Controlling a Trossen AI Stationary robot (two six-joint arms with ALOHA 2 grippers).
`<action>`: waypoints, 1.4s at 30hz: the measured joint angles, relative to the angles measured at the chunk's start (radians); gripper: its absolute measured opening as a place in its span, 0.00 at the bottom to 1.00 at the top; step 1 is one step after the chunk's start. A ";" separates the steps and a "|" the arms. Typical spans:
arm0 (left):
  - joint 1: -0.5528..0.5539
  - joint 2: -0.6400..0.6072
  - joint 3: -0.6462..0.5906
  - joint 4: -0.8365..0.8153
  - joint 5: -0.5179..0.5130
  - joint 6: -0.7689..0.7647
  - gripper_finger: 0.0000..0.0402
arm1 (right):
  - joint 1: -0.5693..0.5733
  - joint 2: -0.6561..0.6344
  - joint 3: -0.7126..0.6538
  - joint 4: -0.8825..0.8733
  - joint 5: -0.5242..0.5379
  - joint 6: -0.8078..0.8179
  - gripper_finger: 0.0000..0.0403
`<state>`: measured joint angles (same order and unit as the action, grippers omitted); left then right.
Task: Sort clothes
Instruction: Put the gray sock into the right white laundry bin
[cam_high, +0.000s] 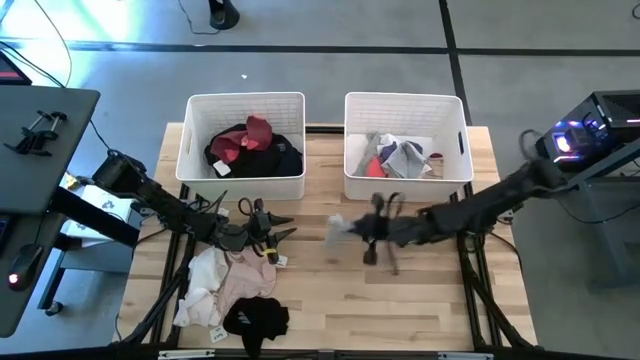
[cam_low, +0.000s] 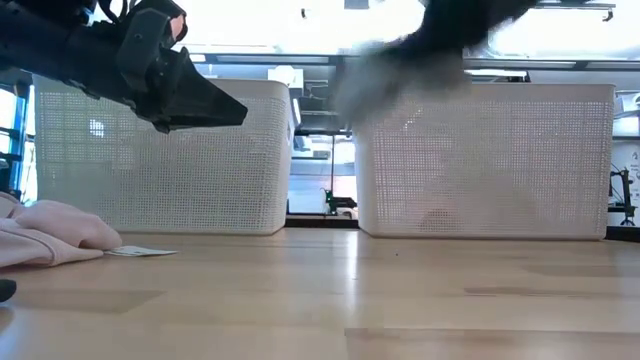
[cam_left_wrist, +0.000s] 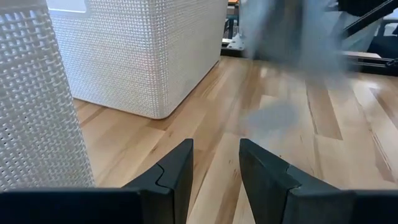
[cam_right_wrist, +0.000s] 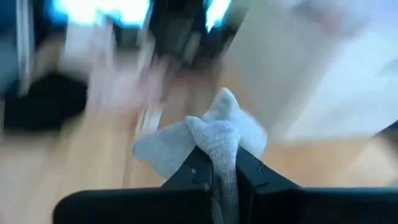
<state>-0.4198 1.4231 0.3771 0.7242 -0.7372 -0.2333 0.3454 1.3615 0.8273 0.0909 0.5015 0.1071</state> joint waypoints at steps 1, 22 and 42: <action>0.000 0.000 0.000 0.000 0.000 0.000 0.30 | -0.001 -0.037 0.024 0.009 0.049 0.000 0.02; 0.000 0.000 0.000 -0.004 0.002 0.008 0.30 | -0.850 -0.181 0.278 -0.893 -0.140 0.202 0.02; 0.007 0.000 0.000 -0.002 0.002 0.009 0.30 | -1.101 0.031 -0.107 -0.550 -0.494 0.117 0.27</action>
<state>-0.4126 1.4231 0.3771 0.7218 -0.7357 -0.2238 -0.7551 1.3929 0.7199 -0.4592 0.0071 0.2242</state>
